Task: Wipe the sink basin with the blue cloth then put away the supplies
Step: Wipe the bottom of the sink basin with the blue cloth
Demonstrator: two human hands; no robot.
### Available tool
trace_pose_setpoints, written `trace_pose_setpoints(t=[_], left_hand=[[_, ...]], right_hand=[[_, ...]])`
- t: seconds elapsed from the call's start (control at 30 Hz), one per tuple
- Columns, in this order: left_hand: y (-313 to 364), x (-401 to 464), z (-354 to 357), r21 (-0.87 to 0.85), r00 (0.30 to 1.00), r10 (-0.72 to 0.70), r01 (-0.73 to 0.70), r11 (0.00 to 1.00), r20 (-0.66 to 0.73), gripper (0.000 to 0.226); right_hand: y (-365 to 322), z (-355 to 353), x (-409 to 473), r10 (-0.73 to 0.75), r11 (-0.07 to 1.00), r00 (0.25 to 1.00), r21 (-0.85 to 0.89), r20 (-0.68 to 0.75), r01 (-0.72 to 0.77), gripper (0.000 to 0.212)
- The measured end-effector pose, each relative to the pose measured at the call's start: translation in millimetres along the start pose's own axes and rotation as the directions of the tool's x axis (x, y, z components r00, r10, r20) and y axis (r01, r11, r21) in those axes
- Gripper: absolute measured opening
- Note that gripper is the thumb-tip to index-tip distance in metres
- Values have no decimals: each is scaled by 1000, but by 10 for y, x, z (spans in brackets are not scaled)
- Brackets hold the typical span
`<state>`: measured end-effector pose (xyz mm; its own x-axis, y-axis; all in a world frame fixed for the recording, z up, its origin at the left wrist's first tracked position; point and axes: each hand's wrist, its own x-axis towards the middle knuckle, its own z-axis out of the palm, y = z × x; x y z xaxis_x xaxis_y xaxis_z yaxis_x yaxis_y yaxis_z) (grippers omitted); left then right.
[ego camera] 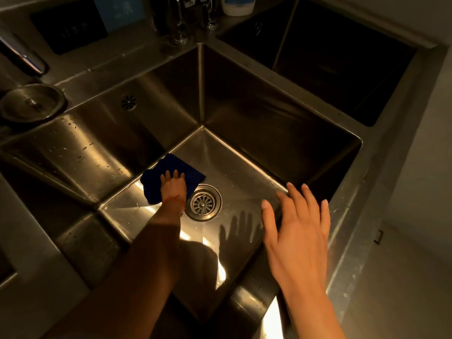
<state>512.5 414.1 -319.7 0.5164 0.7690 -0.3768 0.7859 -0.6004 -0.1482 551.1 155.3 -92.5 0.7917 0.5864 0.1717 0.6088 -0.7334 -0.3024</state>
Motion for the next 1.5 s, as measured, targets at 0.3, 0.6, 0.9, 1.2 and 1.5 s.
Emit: trace_pose_setpoints(t=[0.3, 0.6, 0.9, 1.2, 1.5], left_hand=[[-270, -235, 212, 37, 996, -49, 47, 998, 68, 63], [-34, -102, 49, -3, 999, -40, 40, 999, 23, 53], [-232, -207, 186, 7, 996, -54, 53, 999, 73, 56], [-53, -72, 74, 50, 999, -14, 12, 999, 47, 55], [-142, -118, 160, 57, 999, -6, 4, 998, 32, 54]], right_hand=[[-7, -26, -4, 3, 1000, 1000, 13, 30, -4, 49], [-9, -11, -4, 5, 1000, 1000, 11, 23, -5, 51], [-11, -36, -8, -2, 1000, 999, 24, 33, 1, 51], [-10, -12, 4, -12, 1000, 1000, -5, 0, 12, 49], [-7, -34, -8, -26, 1000, 1000, 17, 10, 26, 52]])
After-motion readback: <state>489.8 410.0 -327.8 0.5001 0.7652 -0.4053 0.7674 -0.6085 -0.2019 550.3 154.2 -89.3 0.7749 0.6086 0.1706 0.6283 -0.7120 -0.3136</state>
